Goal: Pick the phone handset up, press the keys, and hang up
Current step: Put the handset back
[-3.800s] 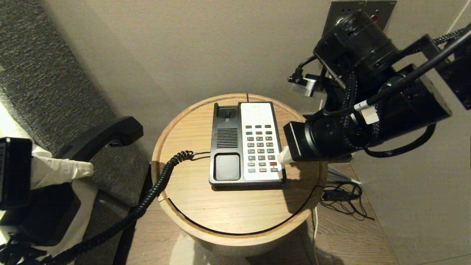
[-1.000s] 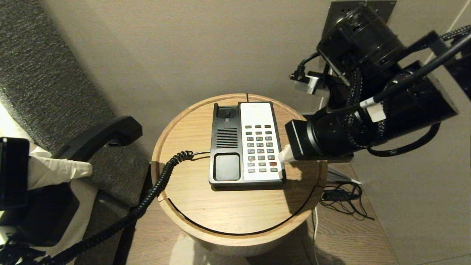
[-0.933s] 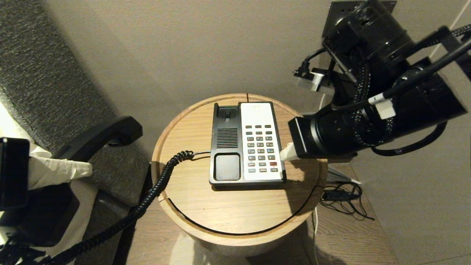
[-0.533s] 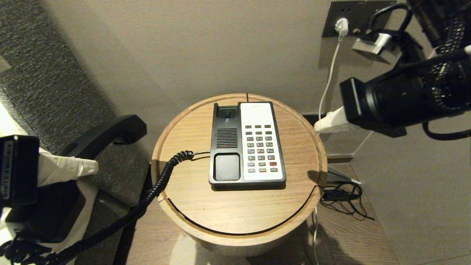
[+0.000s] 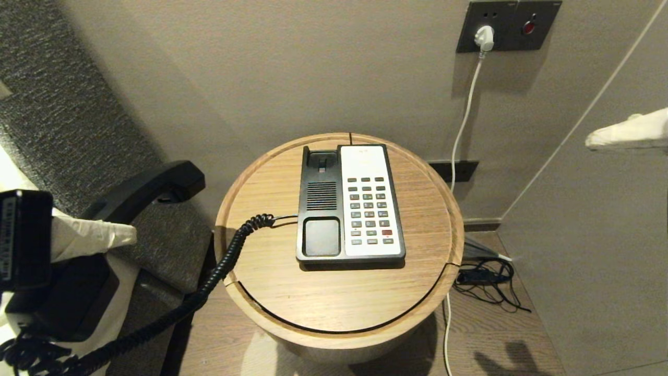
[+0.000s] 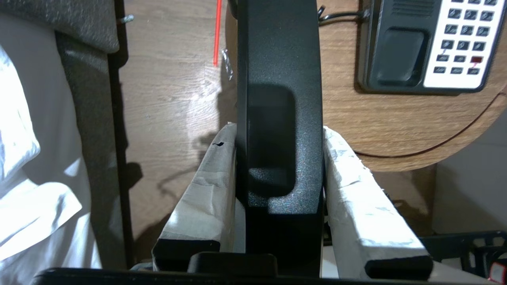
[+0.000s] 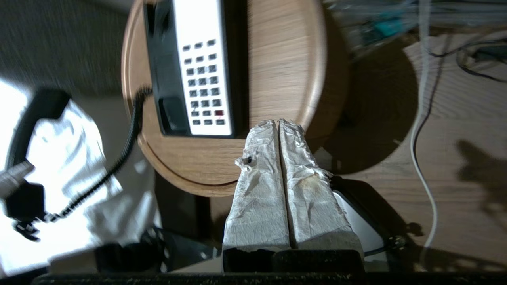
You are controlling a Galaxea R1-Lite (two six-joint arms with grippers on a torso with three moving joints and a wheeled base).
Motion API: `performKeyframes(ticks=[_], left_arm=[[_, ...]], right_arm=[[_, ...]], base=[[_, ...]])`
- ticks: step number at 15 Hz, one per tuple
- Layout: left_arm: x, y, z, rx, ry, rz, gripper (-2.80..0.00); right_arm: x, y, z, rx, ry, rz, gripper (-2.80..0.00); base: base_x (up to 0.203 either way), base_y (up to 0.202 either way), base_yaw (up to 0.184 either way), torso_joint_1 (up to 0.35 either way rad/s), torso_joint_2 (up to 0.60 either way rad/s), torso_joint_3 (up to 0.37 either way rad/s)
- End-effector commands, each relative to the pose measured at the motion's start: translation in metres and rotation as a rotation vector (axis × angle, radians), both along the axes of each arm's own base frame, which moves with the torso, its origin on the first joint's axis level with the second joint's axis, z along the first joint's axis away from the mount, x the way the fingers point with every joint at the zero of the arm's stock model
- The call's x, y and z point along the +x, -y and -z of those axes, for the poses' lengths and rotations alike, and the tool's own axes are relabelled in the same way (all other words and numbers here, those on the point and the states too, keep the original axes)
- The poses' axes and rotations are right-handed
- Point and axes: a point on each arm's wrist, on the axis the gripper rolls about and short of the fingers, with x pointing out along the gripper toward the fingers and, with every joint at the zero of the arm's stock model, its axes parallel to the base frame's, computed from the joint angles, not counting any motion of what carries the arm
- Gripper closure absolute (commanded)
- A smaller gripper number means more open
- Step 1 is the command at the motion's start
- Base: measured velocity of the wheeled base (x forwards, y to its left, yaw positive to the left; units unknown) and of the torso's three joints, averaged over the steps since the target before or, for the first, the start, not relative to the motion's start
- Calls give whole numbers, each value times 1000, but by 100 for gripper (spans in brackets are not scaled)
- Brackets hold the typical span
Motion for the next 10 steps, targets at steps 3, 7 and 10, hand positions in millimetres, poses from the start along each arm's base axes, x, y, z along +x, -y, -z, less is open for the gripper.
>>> performKeyframes(ticks=[3, 7, 10], left_arm=[[6, 4, -4, -21, 38, -19, 0], [6, 2, -4, -14, 41, -26, 0], [8, 5, -7, -24, 56, -25, 0]], right_arm=[[-61, 35, -1, 138, 85, 74, 0], [-62, 34, 6, 165, 56, 57, 0], [-60, 33, 4, 168, 66, 57, 0]], base=[[0, 0, 0, 0, 0, 0], [0, 0, 0, 0, 0, 0], [0, 0, 0, 0, 0, 0]])
